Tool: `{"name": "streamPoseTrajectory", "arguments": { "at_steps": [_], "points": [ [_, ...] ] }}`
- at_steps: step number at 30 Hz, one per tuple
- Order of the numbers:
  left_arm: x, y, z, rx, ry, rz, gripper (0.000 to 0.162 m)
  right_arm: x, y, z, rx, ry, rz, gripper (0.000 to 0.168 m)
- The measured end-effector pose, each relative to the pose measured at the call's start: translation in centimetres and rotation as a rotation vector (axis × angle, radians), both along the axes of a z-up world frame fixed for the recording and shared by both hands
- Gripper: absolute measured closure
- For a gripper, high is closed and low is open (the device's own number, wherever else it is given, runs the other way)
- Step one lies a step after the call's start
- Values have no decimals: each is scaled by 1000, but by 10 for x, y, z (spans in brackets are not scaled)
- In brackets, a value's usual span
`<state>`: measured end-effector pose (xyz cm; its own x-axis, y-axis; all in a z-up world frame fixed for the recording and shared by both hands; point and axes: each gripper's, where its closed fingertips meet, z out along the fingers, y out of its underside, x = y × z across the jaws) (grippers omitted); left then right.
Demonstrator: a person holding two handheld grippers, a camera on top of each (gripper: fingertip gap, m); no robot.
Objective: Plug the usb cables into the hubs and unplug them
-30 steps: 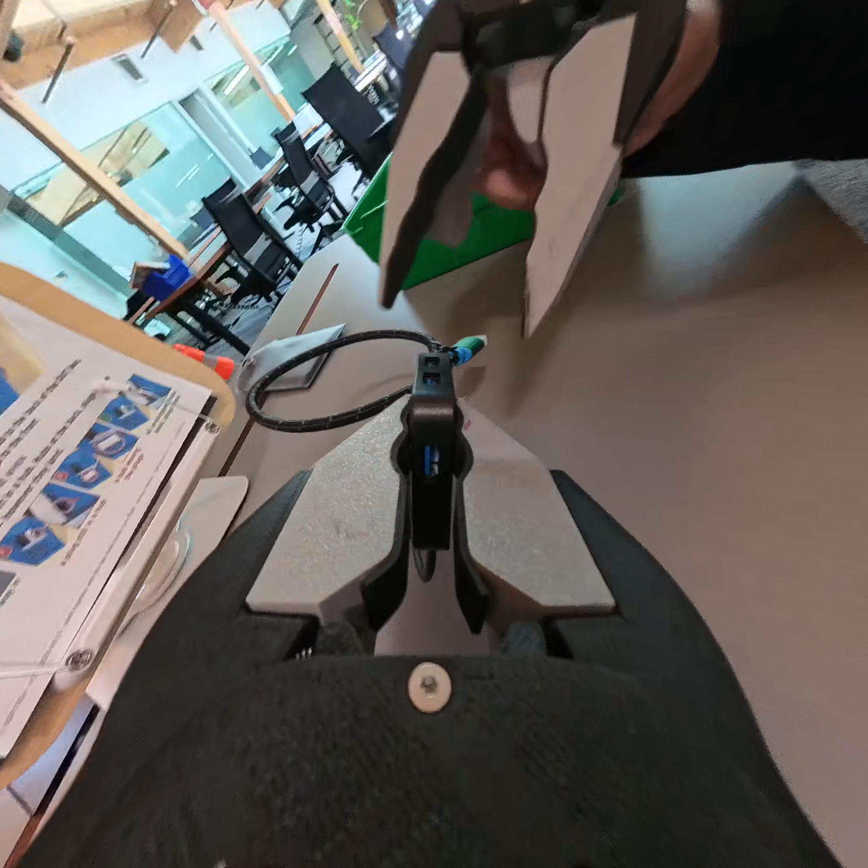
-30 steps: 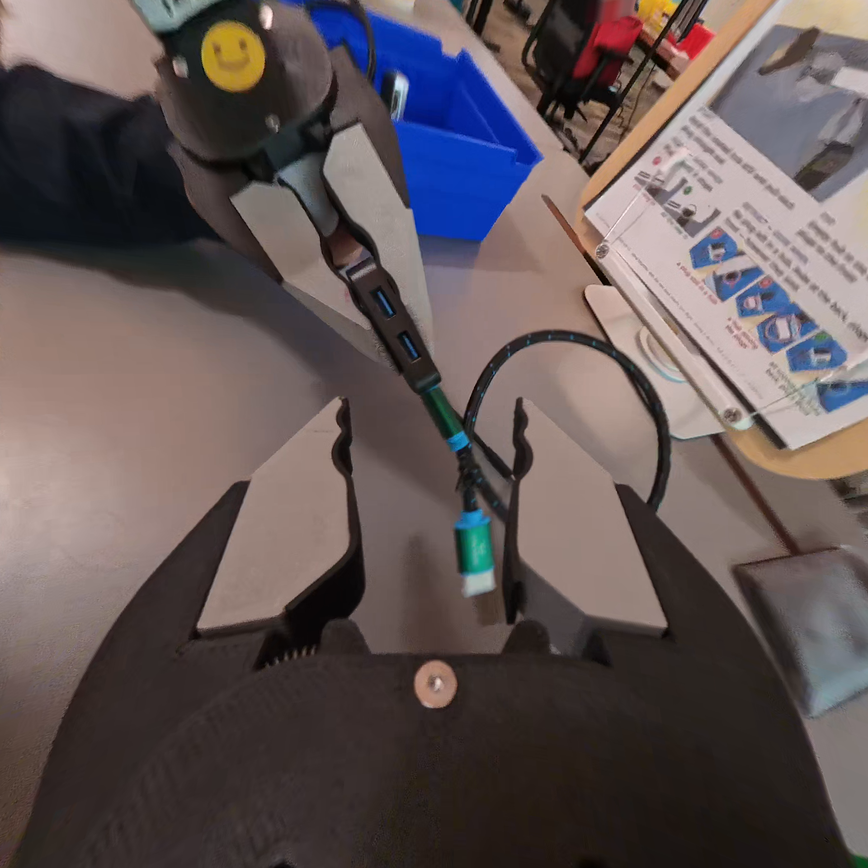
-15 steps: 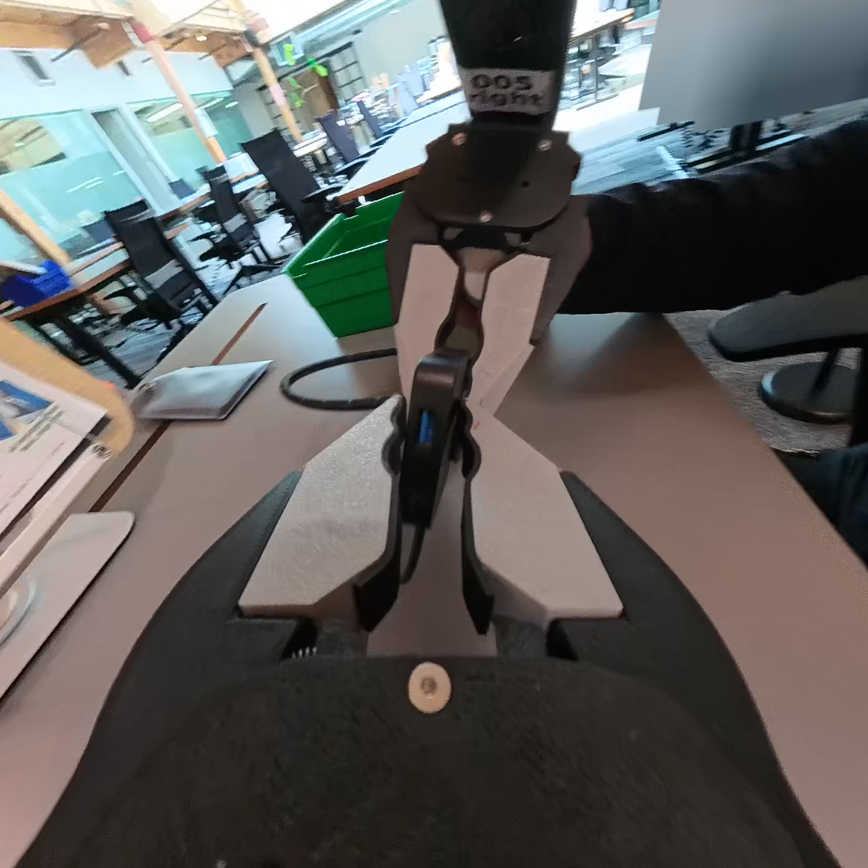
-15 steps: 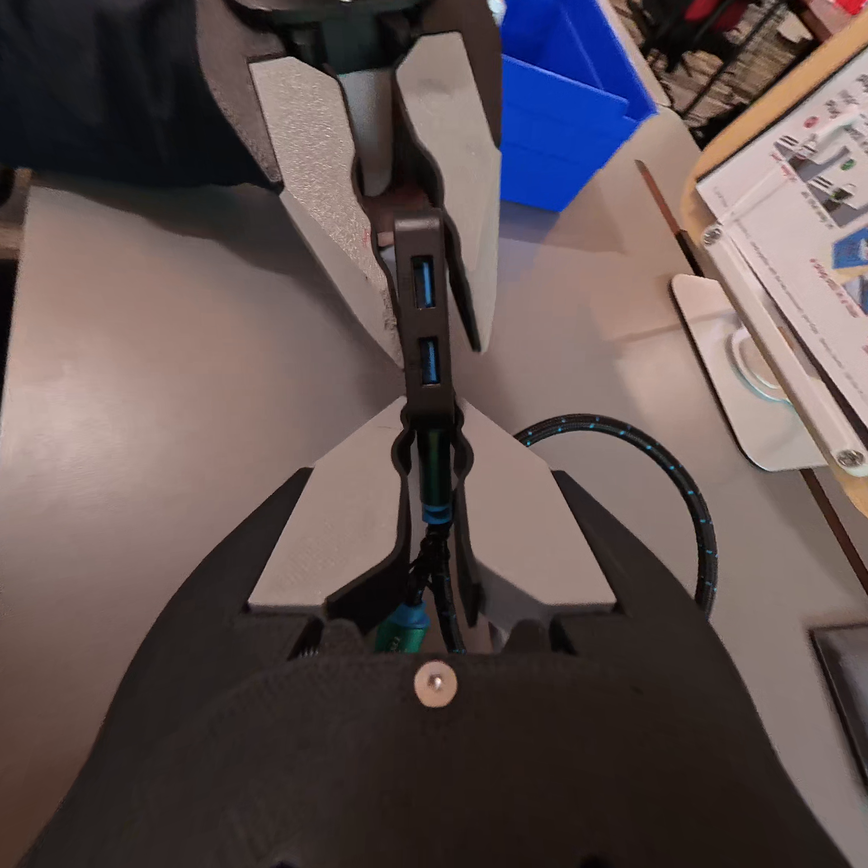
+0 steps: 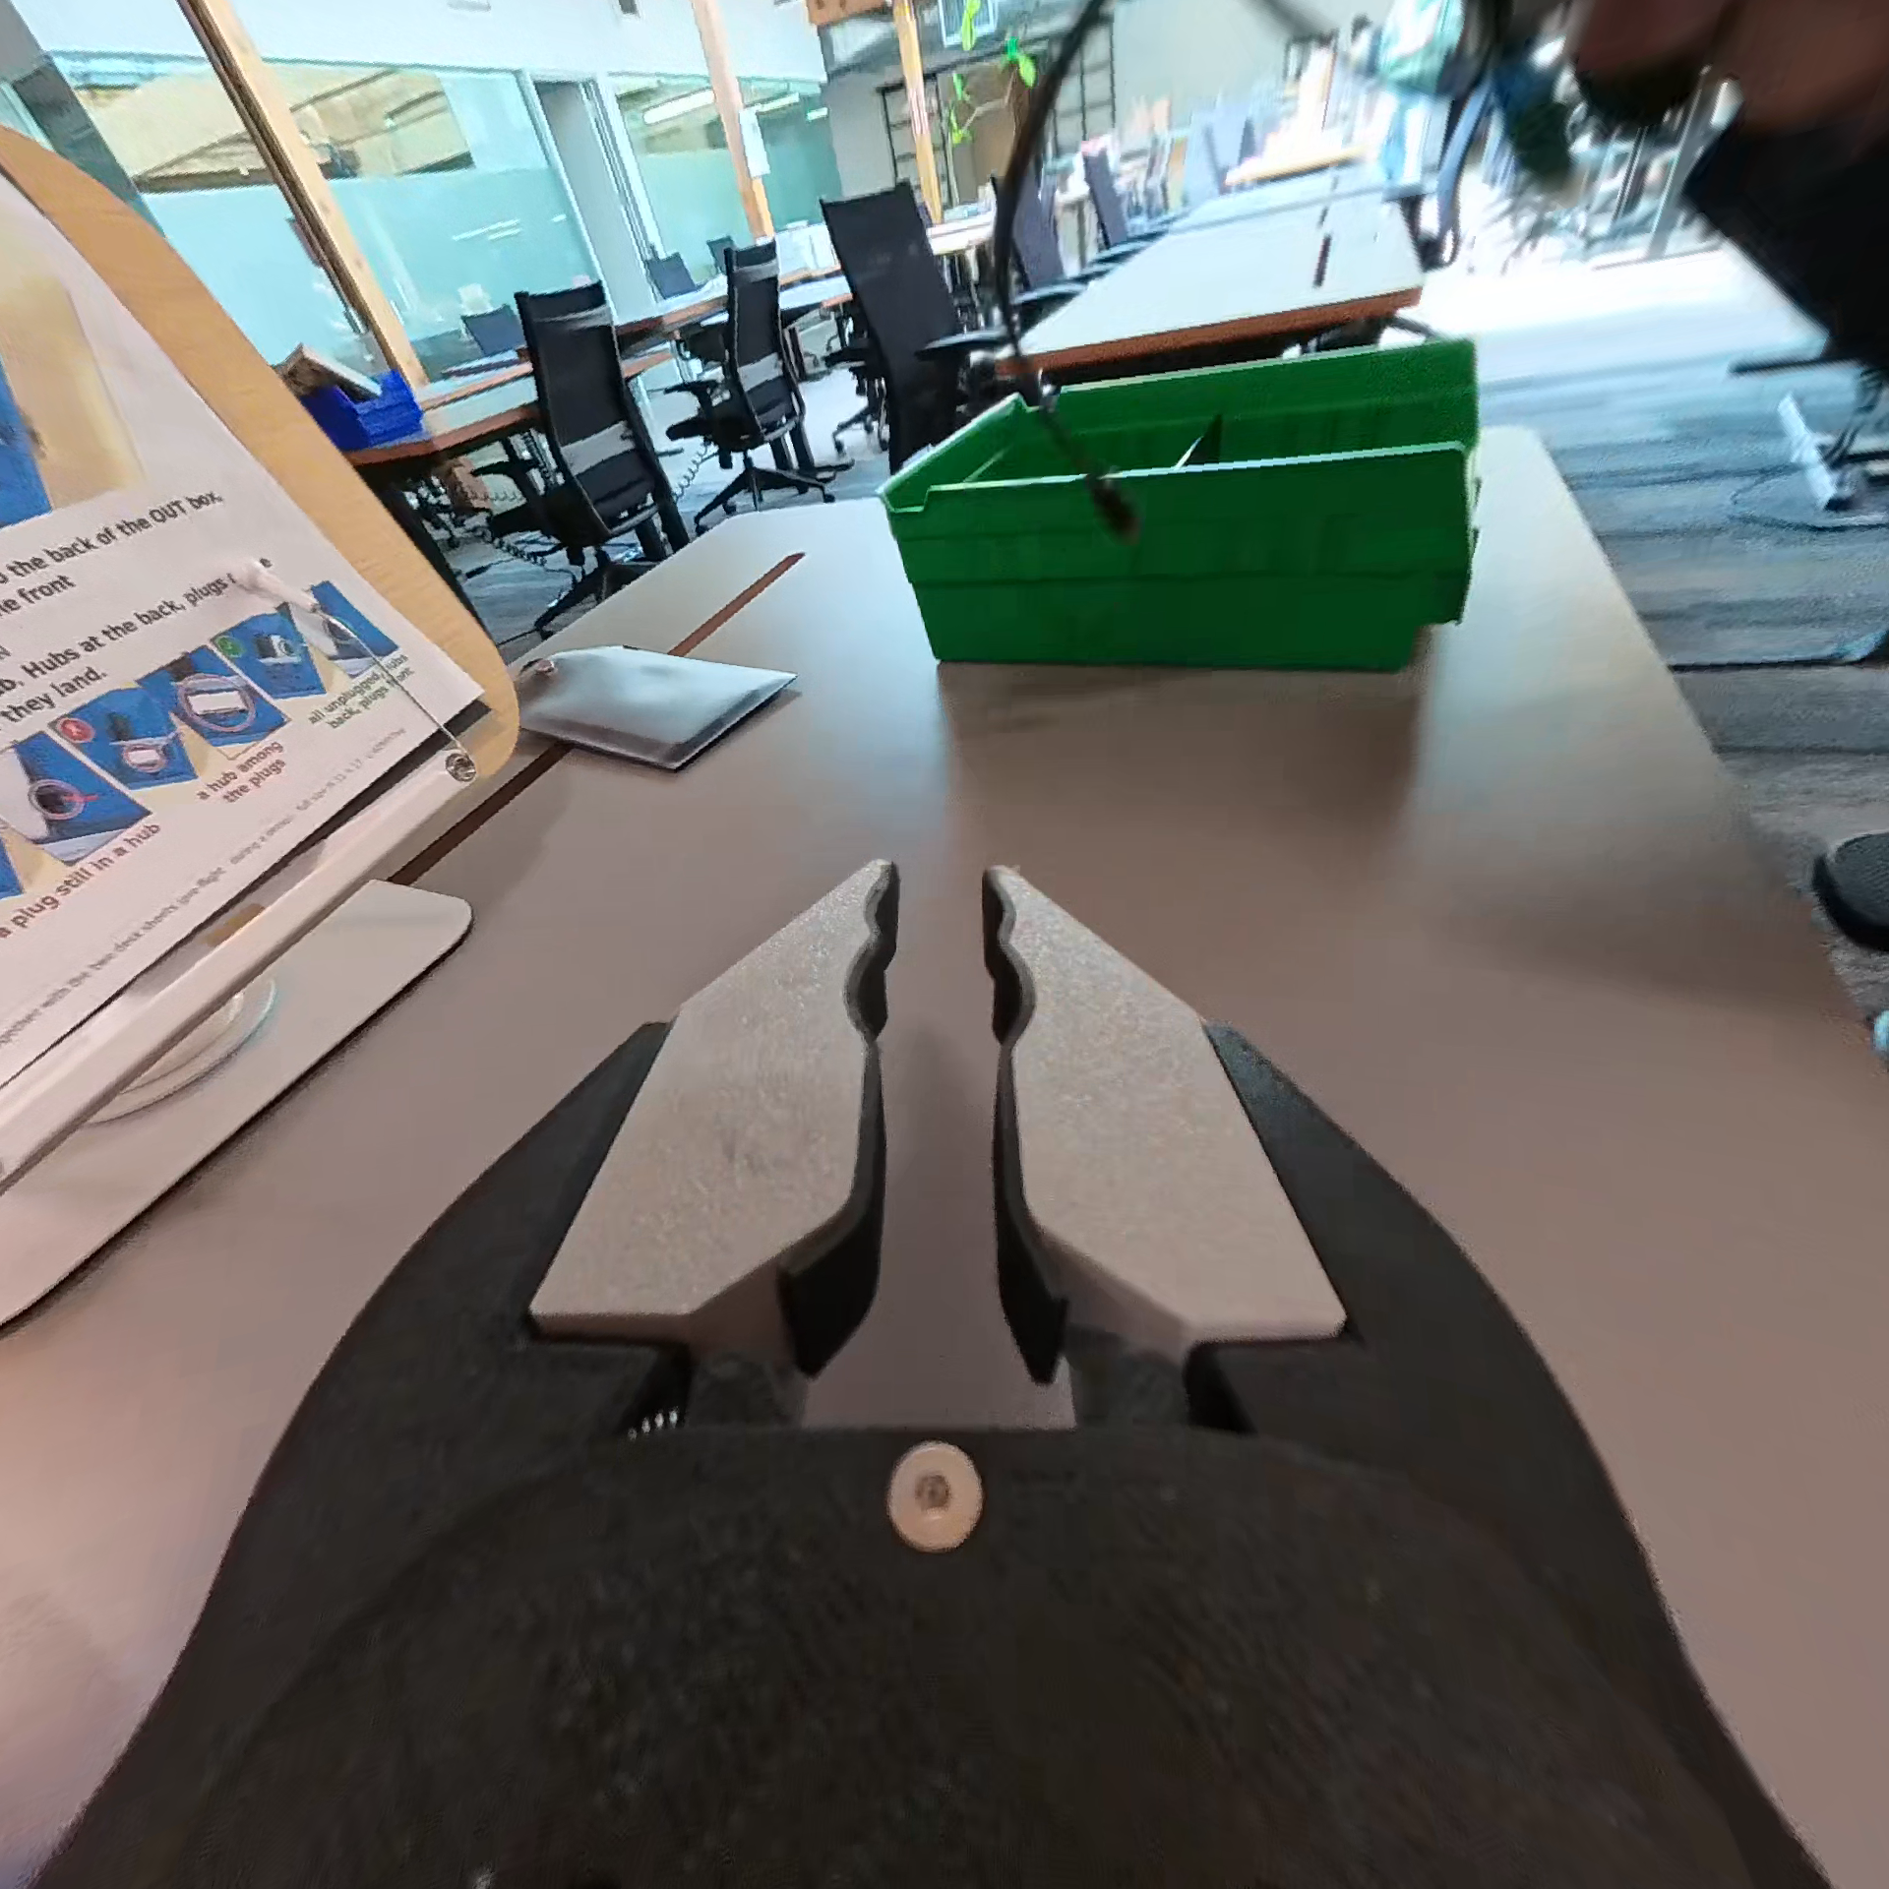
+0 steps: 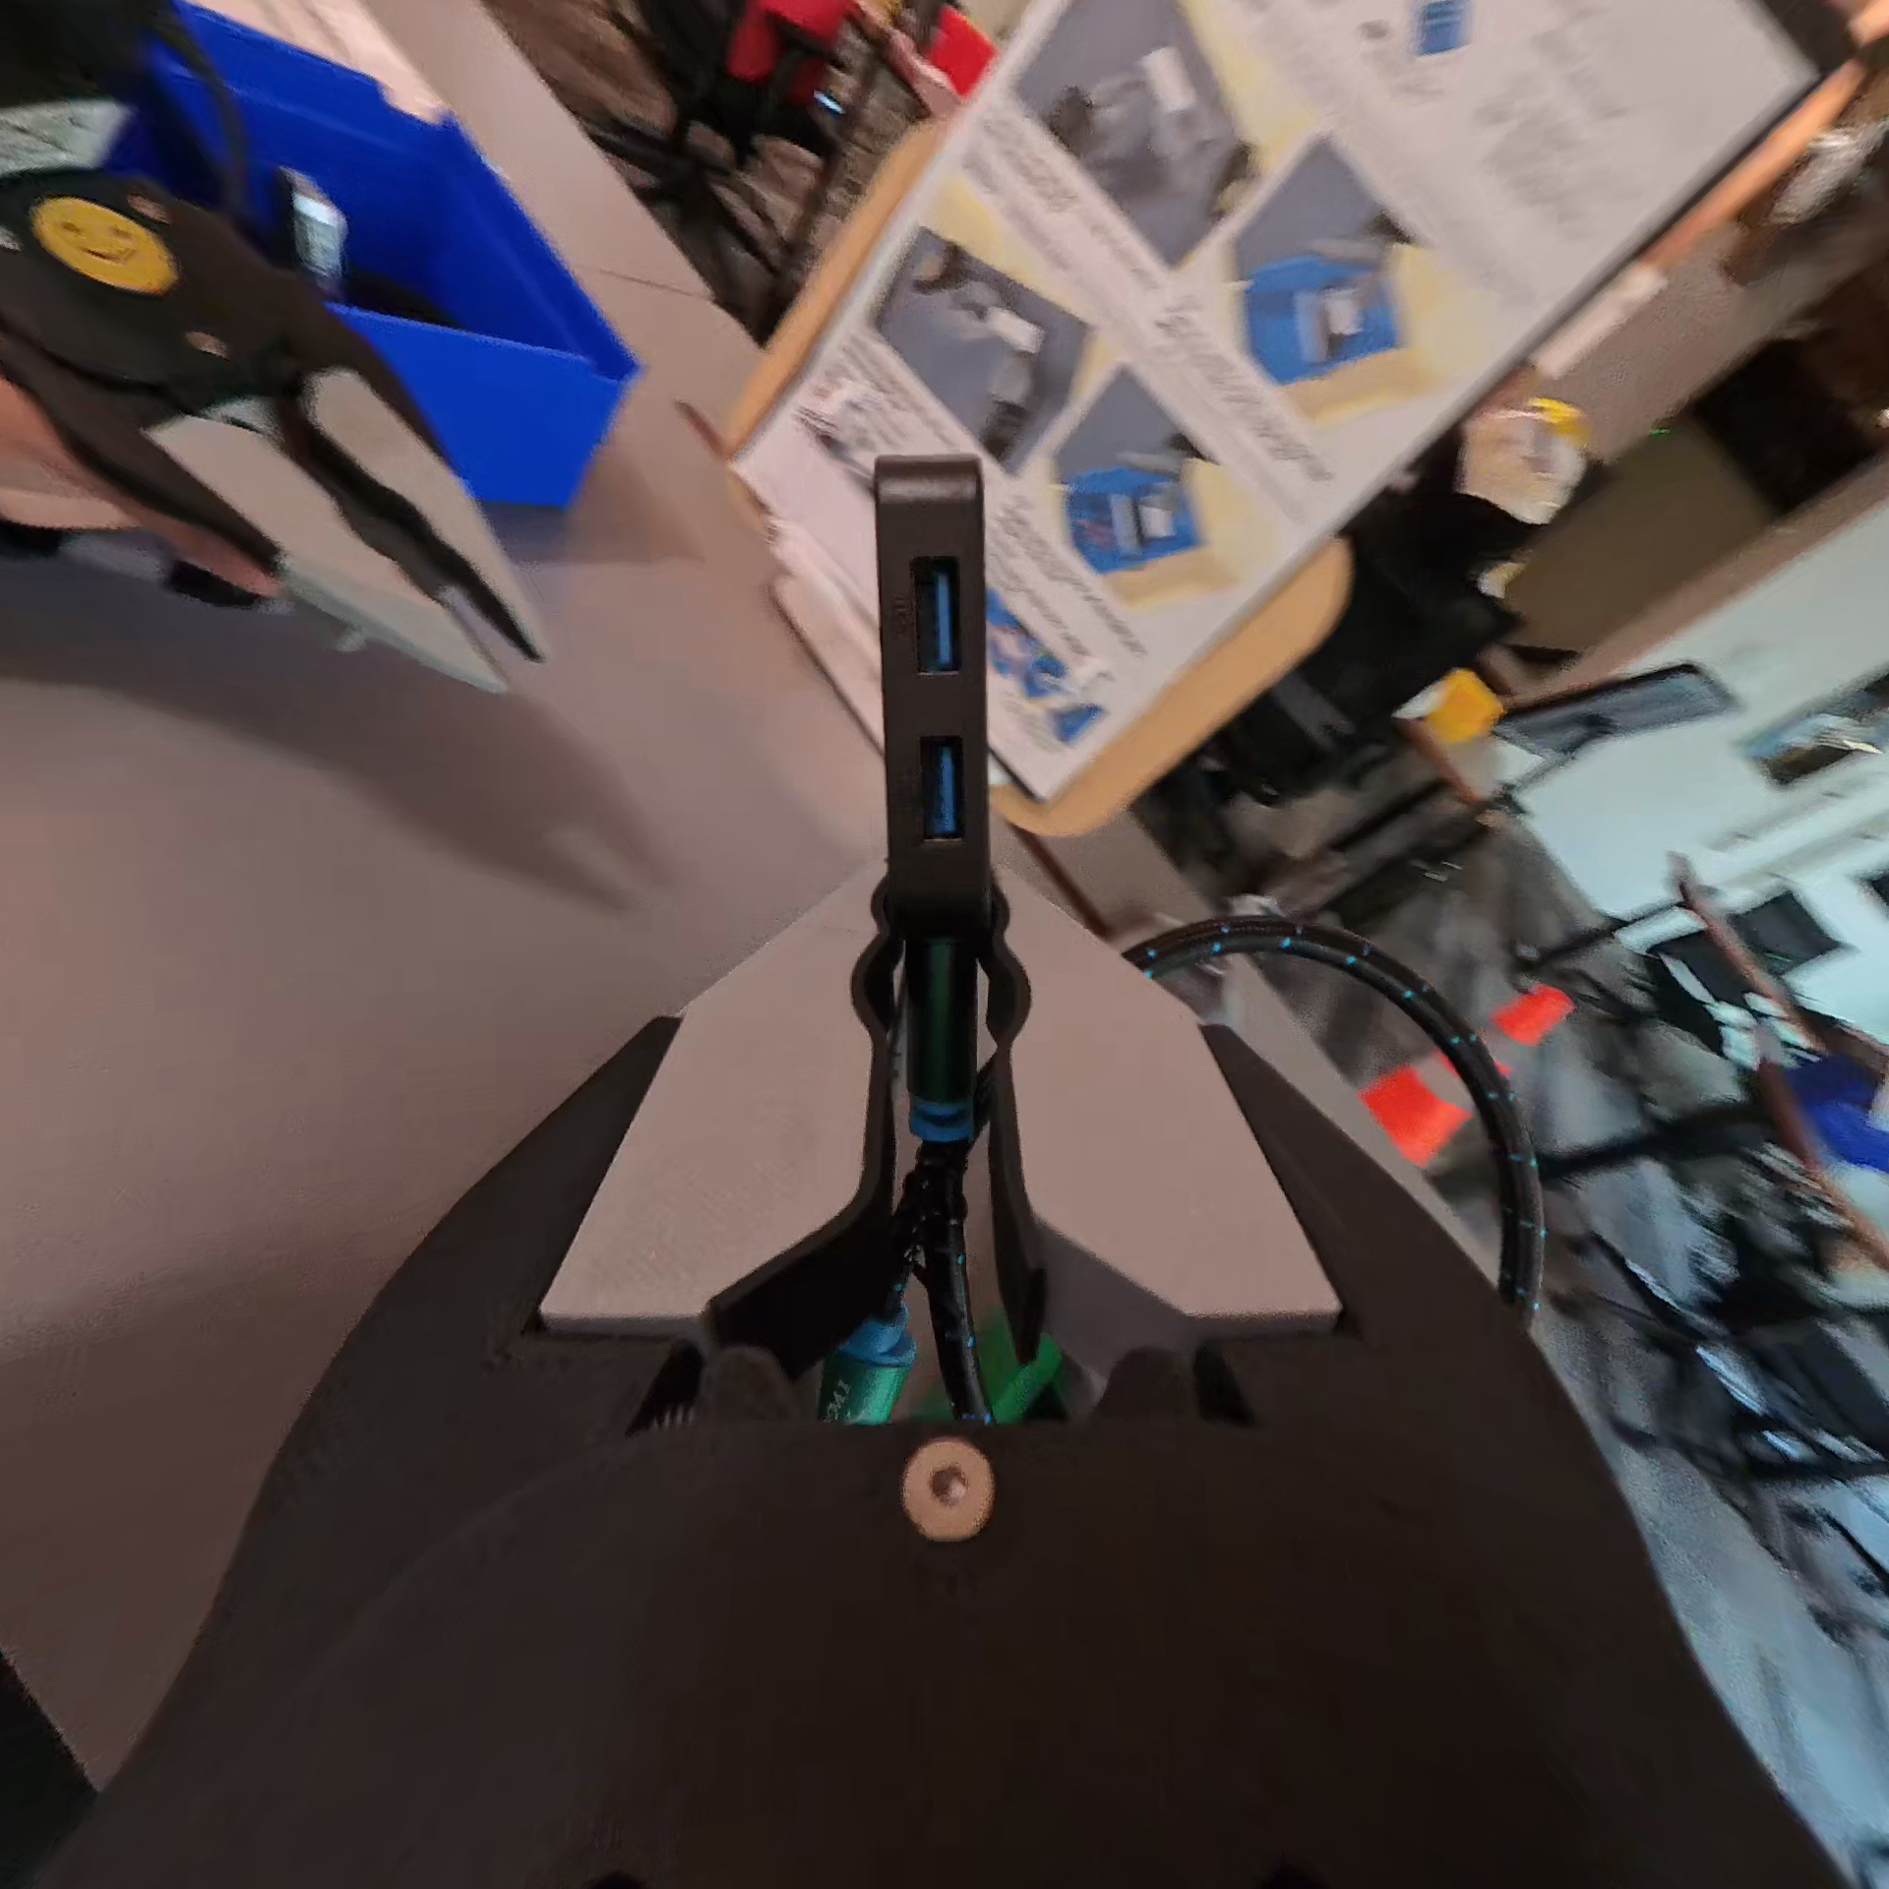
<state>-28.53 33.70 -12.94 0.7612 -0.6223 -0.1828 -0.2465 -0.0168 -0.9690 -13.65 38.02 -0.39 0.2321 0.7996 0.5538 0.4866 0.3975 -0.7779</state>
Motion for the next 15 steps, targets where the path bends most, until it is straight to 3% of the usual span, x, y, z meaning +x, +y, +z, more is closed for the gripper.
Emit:
{"name": "streamPoseTrajectory", "arguments": {
  "at_steps": [3, 7, 10, 15],
  "points": [
    [5, 0, -6, -4, 35, -4, 149, 56, 21, 31, 105, -40, -178, 158],
    [9, 1, -13, -17, 71, -4, 150, 138, 54, 45, 211, -204, -481, 158],
    [10, 2, -15, -34, 69, -1, 151, 185, 69, 31, 210, -362, -641, 158],
    [6, 6, -17, -23, 77, 33, 154, 213, 83, -10, 194, -507, -698, 158]
  ]
}}
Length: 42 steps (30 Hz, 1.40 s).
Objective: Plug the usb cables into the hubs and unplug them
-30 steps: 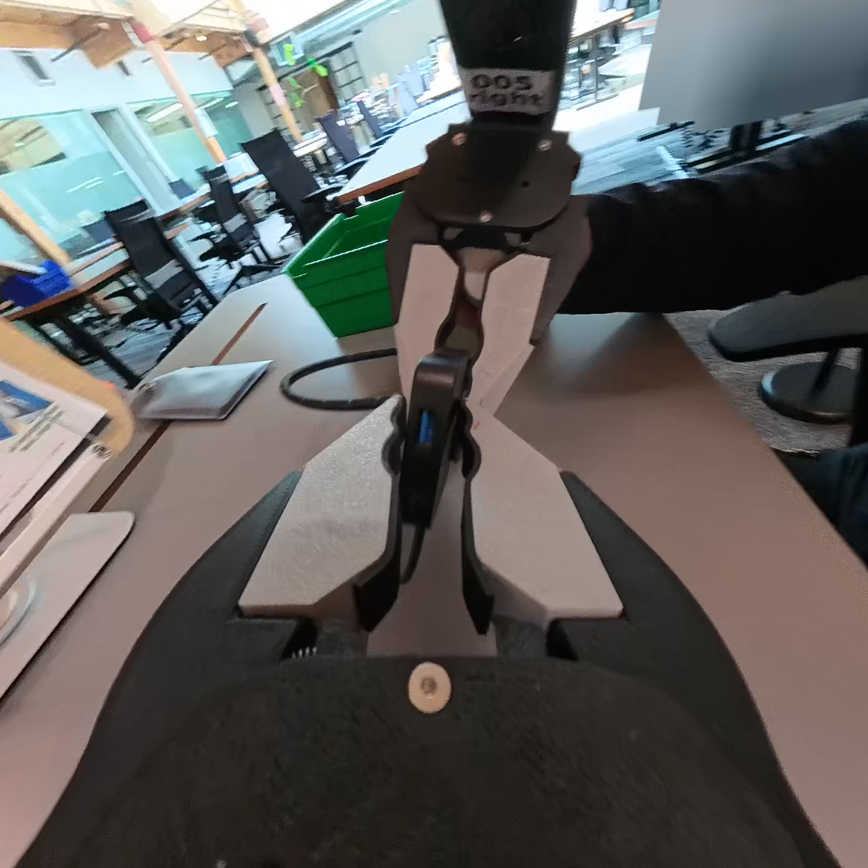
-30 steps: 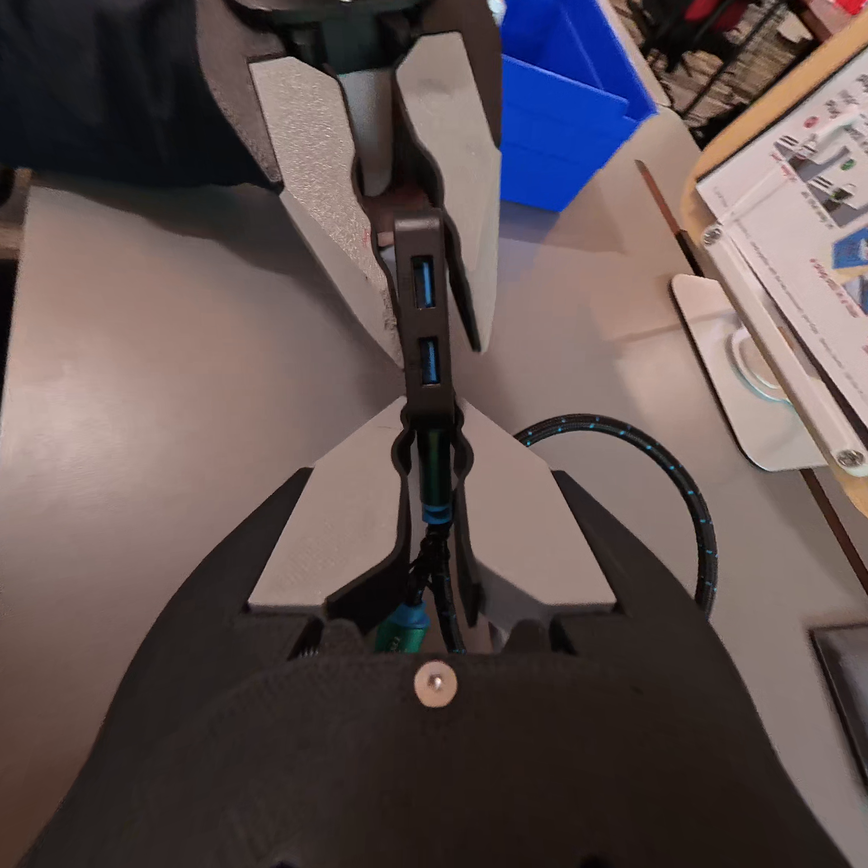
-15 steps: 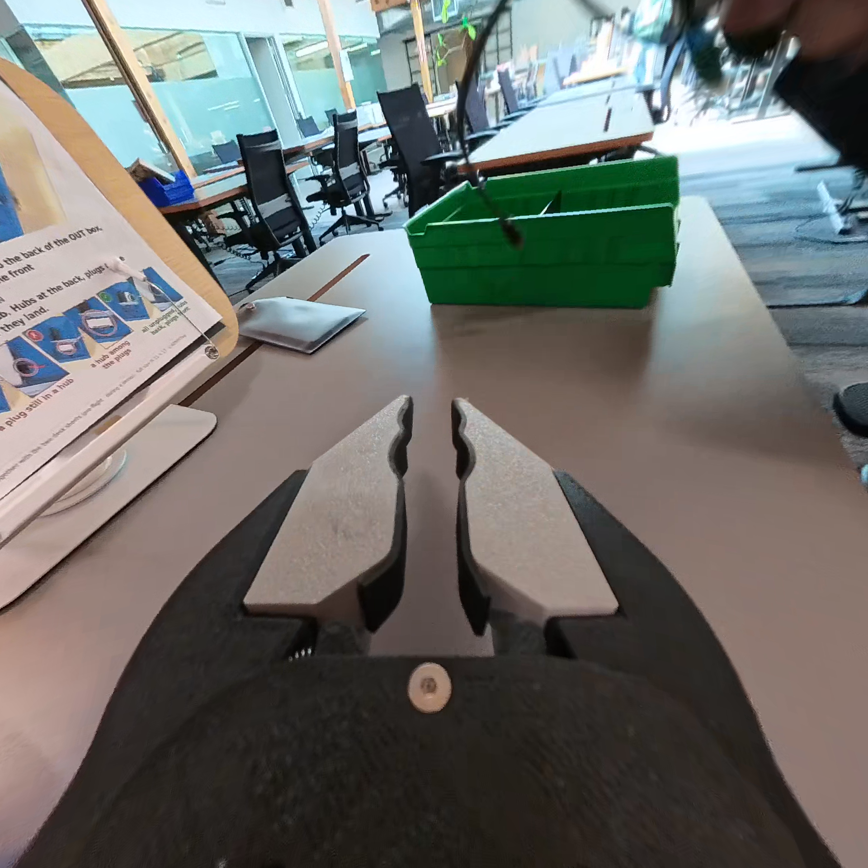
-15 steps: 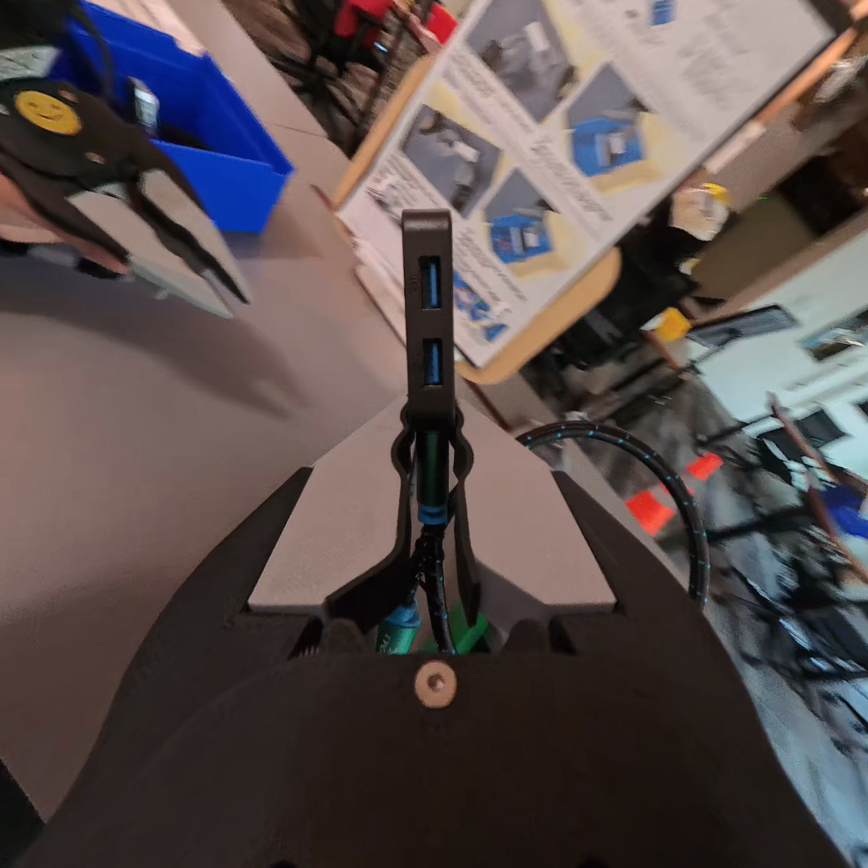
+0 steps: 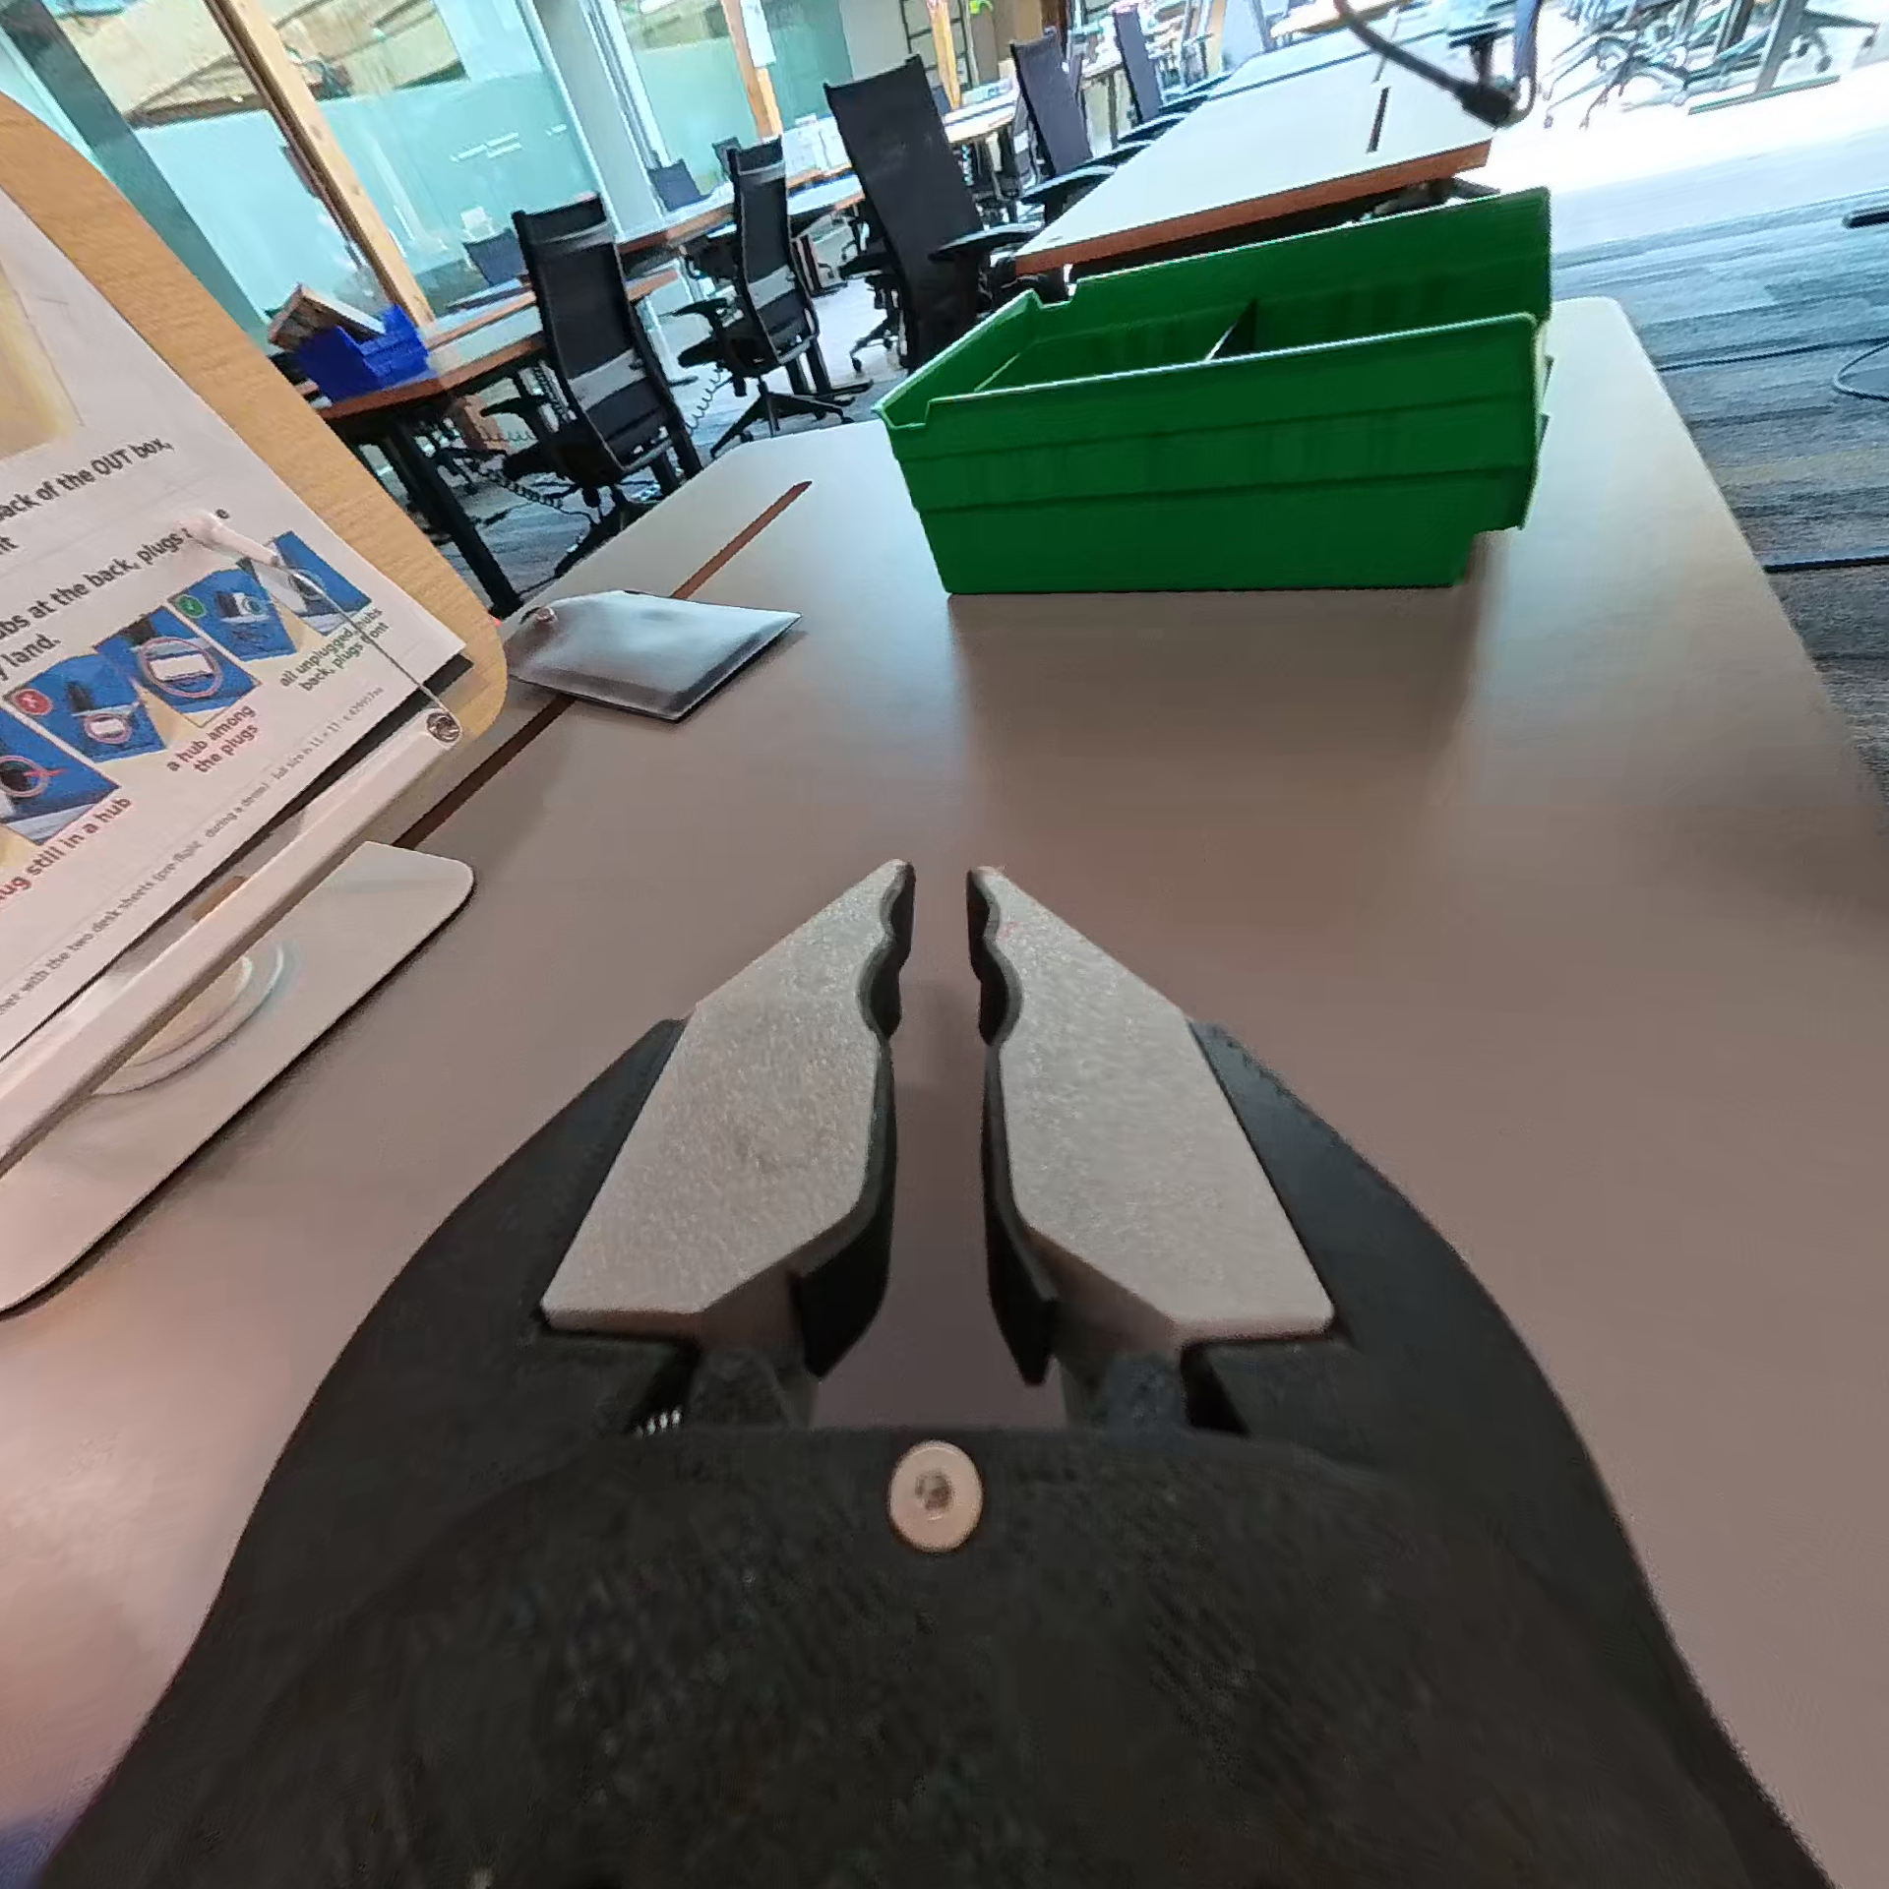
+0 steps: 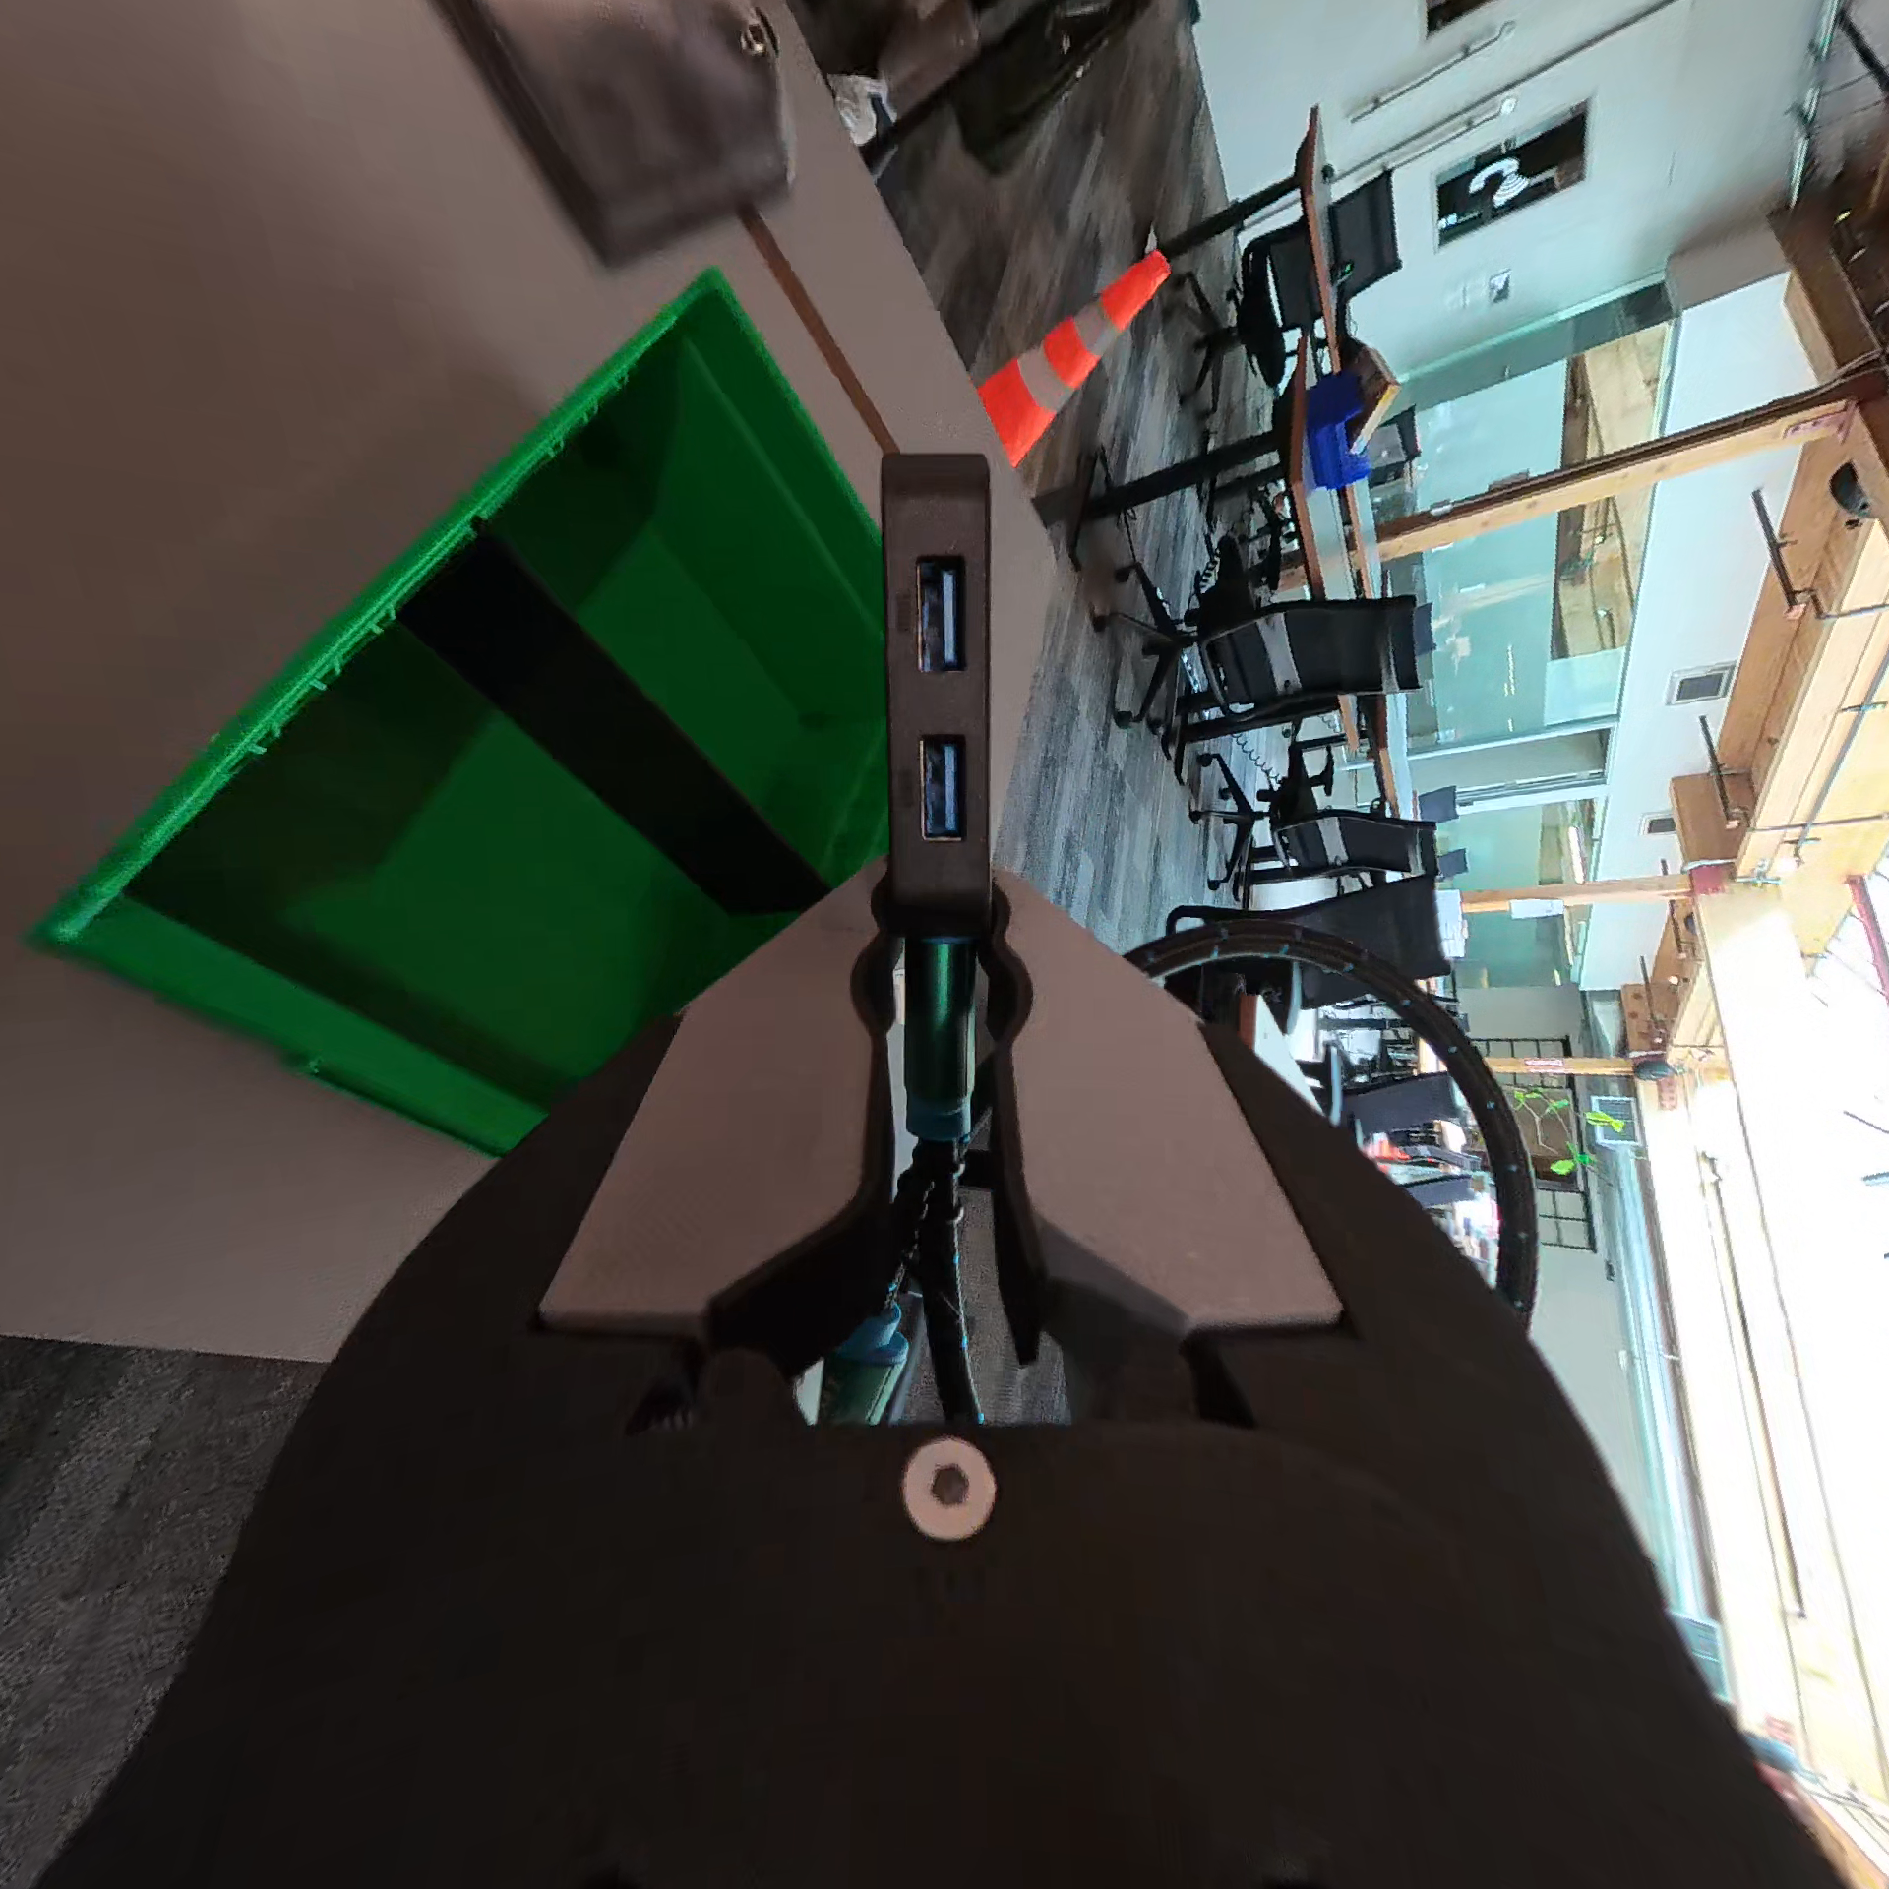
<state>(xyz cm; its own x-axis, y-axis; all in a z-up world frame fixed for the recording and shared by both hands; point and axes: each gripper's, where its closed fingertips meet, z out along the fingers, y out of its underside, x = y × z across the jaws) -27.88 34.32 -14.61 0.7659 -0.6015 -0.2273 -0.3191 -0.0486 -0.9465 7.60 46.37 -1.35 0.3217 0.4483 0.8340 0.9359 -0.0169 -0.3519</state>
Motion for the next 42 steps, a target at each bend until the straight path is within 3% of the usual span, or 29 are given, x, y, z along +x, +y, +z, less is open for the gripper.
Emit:
{"name": "streamPoseTrajectory", "arguments": {
  "at_steps": [6, 23, 26, 31, 34, 37, 39, 42],
  "points": [
    [-7, 7, -10, -19, 8, 43, 162, -2, 3, -12, -22, 101, 26, 158],
    [-4, 9, -22, -41, 58, 42, 162, 7, 2, -17, -4, 139, 21, 158],
    [-3, 9, -24, -44, 65, 39, 162, -1, 14, -11, 40, 128, 40, 158],
    [-1, 9, -29, -54, 88, 36, 162, -23, 68, -4, 69, 47, 32, 158],
    [-3, 10, -30, -53, 100, 40, 162, -39, 102, -25, 16, -43, 31, 158],
    [-4, 10, -31, -61, 91, 39, 162, -48, 134, -66, -76, -150, 9, 158],
    [-3, 10, -31, -68, 84, 35, 162, -52, 144, -112, -267, -153, -19, 157],
    [-1, 10, -35, -83, 85, 25, 162, -67, 136, -164, -558, -75, -29, 138]
  ]
}}
